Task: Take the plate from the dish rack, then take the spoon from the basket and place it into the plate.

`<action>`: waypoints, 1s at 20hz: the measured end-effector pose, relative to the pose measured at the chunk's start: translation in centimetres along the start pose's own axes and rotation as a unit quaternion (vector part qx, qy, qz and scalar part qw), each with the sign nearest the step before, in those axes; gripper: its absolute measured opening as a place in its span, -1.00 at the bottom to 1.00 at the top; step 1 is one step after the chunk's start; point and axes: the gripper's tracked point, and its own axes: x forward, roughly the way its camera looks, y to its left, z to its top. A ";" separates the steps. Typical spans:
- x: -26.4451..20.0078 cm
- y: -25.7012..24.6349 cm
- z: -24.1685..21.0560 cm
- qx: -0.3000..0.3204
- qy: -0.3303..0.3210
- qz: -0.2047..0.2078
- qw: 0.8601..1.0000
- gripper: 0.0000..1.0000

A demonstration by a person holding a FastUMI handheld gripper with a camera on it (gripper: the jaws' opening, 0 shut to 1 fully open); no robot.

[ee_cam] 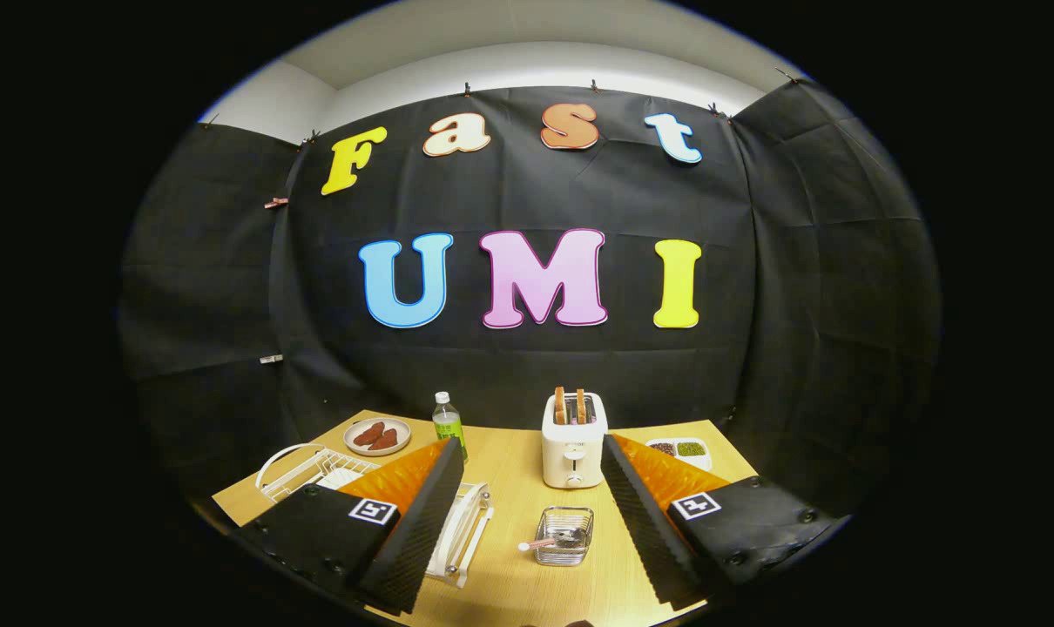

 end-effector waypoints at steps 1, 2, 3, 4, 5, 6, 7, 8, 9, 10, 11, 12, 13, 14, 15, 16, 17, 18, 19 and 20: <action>0.1 0.1 -0.3 0.000 0.004 0.003 1.000 0.96; 0.3 0.1 -0.5 0.000 0.007 0.003 1.000 0.97; 0.5 0.0 -0.6 0.003 0.011 0.002 1.000 0.97; 0.7 0.0 -0.5 0.008 0.012 0.003 1.000 0.96; 0.8 0.1 -0.5 0.013 0.014 0.002 1.000 0.96; 1.1 0.2 -0.6 0.017 0.019 0.003 1.000 0.97; 1.4 0.4 -1.0 0.022 0.027 0.005 0.999 0.97; 1.8 1.0 -1.4 0.031 0.039 0.013 0.999 0.97; 2.0 2.1 -1.9 0.043 0.055 0.027 0.997 0.97; 2.2 3.0 -2.3 0.054 0.069 0.037 0.995 0.97; 2.7 3.4 -2.6 0.060 0.082 0.040 0.994 0.97; 3.1 3.9 -2.9 0.060 0.093 0.044 0.993 0.97; 3.6 4.7 -3.2 0.055 0.103 0.048 0.992 0.97; 4.1 5.3 -3.5 0.048 0.113 0.050 0.991 0.97; 4.7 5.9 -3.8 0.041 0.122 0.053 0.990 0.97; 5.3 6.5 -4.0 0.036 0.130 0.055 0.989 0.97; 5.9 7.1 -4.4 0.034 0.140 0.056 0.988 0.97; 6.5 7.7 -4.9 0.034 0.152 0.056 0.986 0.97; 7.3 8.2 -5.5 0.035 0.167 0.054 0.984 0.97; 7.8 8.6 -6.1 0.038 0.182 0.051 0.981 0.98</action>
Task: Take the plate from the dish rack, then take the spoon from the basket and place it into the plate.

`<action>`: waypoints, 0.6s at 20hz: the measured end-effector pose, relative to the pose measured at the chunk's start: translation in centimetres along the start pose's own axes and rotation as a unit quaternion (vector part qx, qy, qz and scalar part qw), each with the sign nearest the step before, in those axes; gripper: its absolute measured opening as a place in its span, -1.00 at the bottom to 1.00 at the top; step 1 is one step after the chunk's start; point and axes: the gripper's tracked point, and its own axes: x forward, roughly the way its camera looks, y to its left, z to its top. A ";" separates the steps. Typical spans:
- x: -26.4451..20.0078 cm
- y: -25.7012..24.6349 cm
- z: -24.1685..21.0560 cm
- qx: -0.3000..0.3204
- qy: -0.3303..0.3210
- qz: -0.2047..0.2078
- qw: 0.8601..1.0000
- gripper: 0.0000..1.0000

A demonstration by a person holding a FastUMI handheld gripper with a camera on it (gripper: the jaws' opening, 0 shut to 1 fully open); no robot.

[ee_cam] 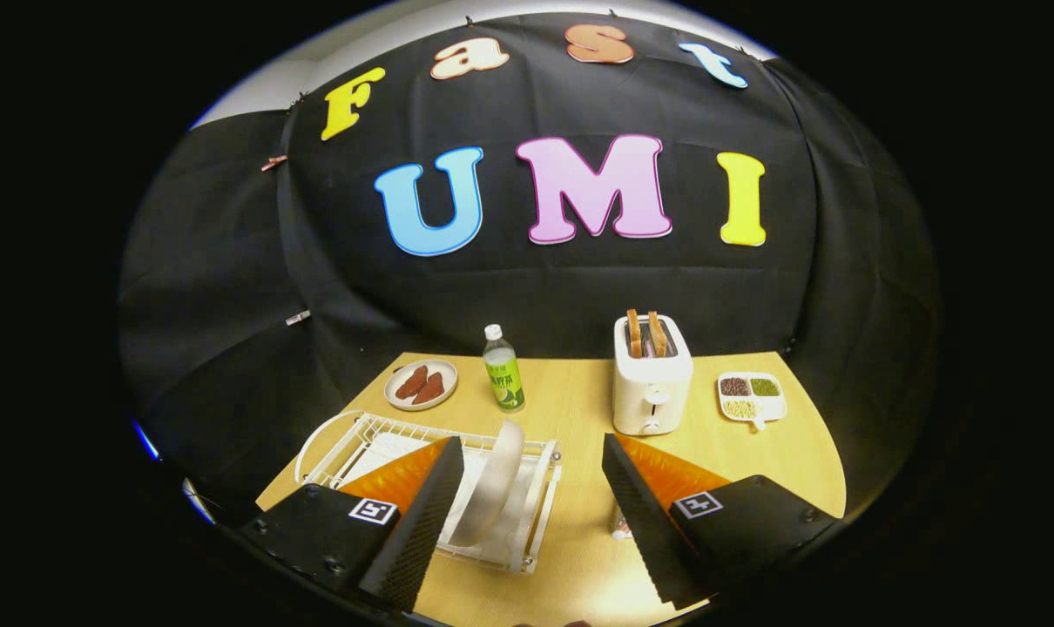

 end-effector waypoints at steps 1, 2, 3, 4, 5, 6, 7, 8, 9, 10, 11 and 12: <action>0.9 0.3 -0.4 0.003 0.015 -0.003 1.000 0.98; 1.7 0.6 -0.8 0.004 0.030 -0.007 1.000 0.98; 2.5 0.9 -1.2 0.005 0.045 -0.009 0.999 0.98; 3.3 1.1 -1.9 0.007 0.064 -0.012 0.998 0.98; 4.2 1.0 -2.7 0.011 0.084 -0.015 0.996 0.98; 5.0 1.1 -3.5 0.017 0.102 -0.019 0.994 0.98; 5.7 1.1 -4.3 0.021 0.120 -0.023 0.992 0.98; 6.4 1.2 -5.1 0.019 0.134 -0.026 0.991 0.97; 7.1 1.1 -6.0 0.018 0.148 -0.032 0.988 0.94; 7.6 1.1 -6.8 0.023 0.163 -0.038 0.986 0.93; 8.0 1.3 -7.7 0.034 0.179 -0.043 0.982 0.92; 8.3 1.5 -8.4 0.050 0.192 -0.047 0.979 0.82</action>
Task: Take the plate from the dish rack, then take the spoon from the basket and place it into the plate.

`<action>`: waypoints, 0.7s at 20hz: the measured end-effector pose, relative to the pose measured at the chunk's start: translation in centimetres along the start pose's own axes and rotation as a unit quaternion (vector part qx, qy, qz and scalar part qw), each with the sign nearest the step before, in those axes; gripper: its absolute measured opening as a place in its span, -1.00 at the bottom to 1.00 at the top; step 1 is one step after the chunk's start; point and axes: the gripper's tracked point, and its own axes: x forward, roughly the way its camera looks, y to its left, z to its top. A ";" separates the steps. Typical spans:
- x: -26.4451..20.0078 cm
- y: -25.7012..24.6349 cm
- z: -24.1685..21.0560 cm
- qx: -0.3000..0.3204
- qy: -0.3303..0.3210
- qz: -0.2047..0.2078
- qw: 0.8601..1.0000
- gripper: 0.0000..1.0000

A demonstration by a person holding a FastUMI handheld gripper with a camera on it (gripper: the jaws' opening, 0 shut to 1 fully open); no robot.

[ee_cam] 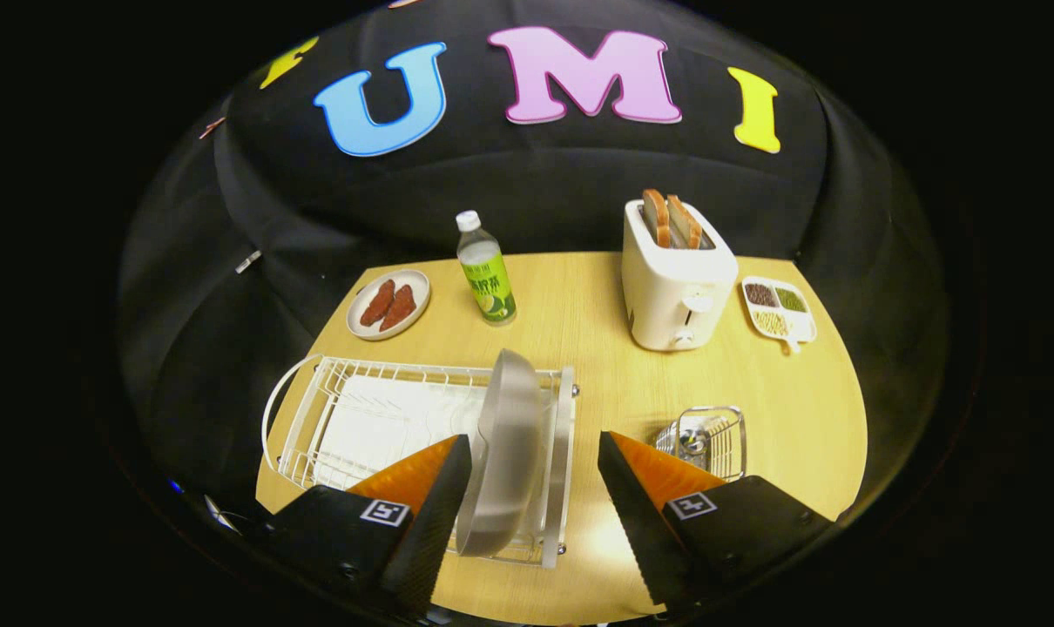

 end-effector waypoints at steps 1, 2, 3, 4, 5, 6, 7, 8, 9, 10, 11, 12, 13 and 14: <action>0.4 0.4 -0.5 0.016 0.016 0.002 1.000 0.78; 0.9 0.8 -0.5 0.031 0.019 0.008 0.999 0.73; 1.4 0.9 -0.4 0.046 0.019 0.009 0.999 0.68; 1.8 1.0 -0.5 0.064 0.027 0.010 0.998 0.52; 2.2 1.5 -1.0 0.082 0.040 0.016 0.996 0.49; 2.5 1.7 -1.3 0.098 0.053 0.017 0.994 0.34; 2.7 1.8 -1.5 0.112 0.061 0.015 0.992 0.20; 3.4 1.8 -1.6 0.119 0.063 0.012 0.991 -0.08; 2.9 1.8 -1.4 0.115 0.063 0.009 0.991 -0.15; 3.6 1.7 -1.5 0.107 0.057 0.006 0.993 -0.16; 3.2 1.8 -1.7 0.093 0.054 -0.001 0.994 -0.18; 3.2 2.0 -1.8 0.082 0.051 -0.002 0.995 -0.22; 2.8 2.3 -1.8 0.075 0.048 -0.006 0.996 -0.23; 2.7 2.4 -1.8 0.068 0.046 -0.012 0.997 -0.22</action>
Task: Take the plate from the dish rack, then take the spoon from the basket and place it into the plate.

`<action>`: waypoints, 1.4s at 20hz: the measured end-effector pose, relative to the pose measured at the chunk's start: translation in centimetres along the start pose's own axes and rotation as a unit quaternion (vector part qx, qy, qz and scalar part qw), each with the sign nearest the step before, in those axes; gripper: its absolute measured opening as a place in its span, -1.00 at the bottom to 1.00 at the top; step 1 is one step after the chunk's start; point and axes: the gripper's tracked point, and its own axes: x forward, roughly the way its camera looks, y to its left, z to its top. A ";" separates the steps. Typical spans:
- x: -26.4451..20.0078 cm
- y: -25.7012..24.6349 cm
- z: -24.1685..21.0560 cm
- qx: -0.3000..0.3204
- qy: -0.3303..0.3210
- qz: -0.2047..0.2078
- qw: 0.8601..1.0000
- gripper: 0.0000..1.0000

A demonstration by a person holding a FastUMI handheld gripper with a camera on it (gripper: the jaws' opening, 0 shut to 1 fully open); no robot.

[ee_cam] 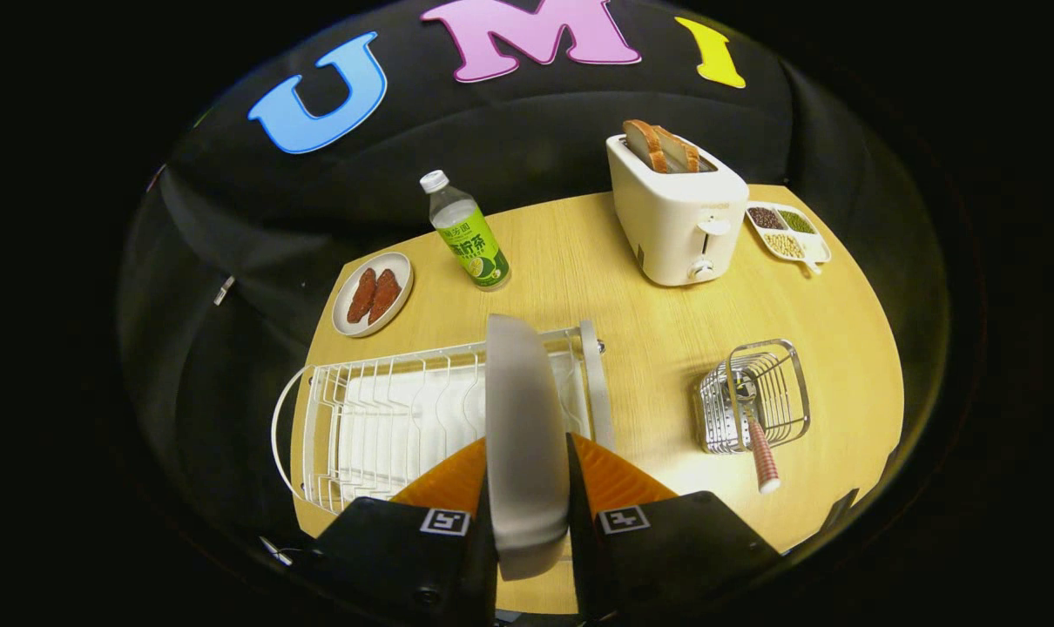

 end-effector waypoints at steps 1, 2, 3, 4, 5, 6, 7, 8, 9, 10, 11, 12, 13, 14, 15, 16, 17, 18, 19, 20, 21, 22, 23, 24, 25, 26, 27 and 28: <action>-0.1 0.2 0.0 -0.005 -0.004 -0.004 1.000 -0.22; -0.3 0.4 -0.1 -0.012 -0.008 -0.009 1.000 -0.22; -0.5 0.6 -0.1 -0.017 -0.014 -0.016 1.000 -0.22; -0.7 0.6 0.2 -0.021 -0.022 -0.025 0.999 -0.23; -1.1 0.7 0.4 -0.024 -0.031 -0.034 0.999 -0.23; -1.2 0.8 0.7 -0.029 -0.039 -0.042 0.998 -0.23; -1.4 0.9 0.9 -0.037 -0.045 -0.050 0.997 -0.23; -1.4 0.9 1.0 -0.042 -0.047 -0.056 0.996 -0.23; -1.5 1.0 1.1 -0.044 -0.049 -0.059 0.996 -0.23; -1.6 0.9 1.2 -0.044 -0.051 -0.063 0.996 -0.23; -1.7 0.7 1.3 -0.040 -0.054 -0.067 0.995 -0.23; -1.8 0.5 1.4 -0.037 -0.059 -0.074 0.995 -0.23; -2.1 0.5 1.7 -0.036 -0.065 -0.077 0.994 -0.23; -2.3 0.4 1.7 -0.039 -0.068 -0.080 0.994 -0.23; -2.4 0.5 1.7 -0.043 -0.070 -0.083 0.993 -0.23; -2.6 0.7 1.7 -0.045 -0.071 -0.083 0.993 -0.23; -2.7 0.9 1.7 -0.047 -0.075 -0.084 0.993 -0.23; -2.8 0.9 1.7 -0.049 -0.077 -0.084 0.992 -0.23; -2.9 0.8 1.6 -0.049 -0.077 -0.084 0.992 -0.23; -3.0 0.7 1.5 -0.048 -0.077 -0.082 0.992 -0.23; -3.1 0.4 1.5 -0.045 -0.078 -0.081 0.993 -0.23; -3.1 -0.2 1.5 -0.041 -0.079 -0.087 0.992 -0.23; -3.3 -0.6 1.5 -0.034 -0.079 -0.087 0.992 -0.26; -3.4 -0.9 1.3 -0.028 -0.078 -0.084 0.993 -0.29; -3.4 -1.2 1.2 -0.024 -0.075 -0.082 0.994 -0.29; -3.6 -1.7 1.2 -0.020 -0.075 -0.082 0.994 -0.29; -3.8 -2.1 1.2 -0.016 -0.076 -0.081 0.994 -0.31; -4.0 -2.6 1.1 -0.011 -0.076 -0.080 0.994 -0.33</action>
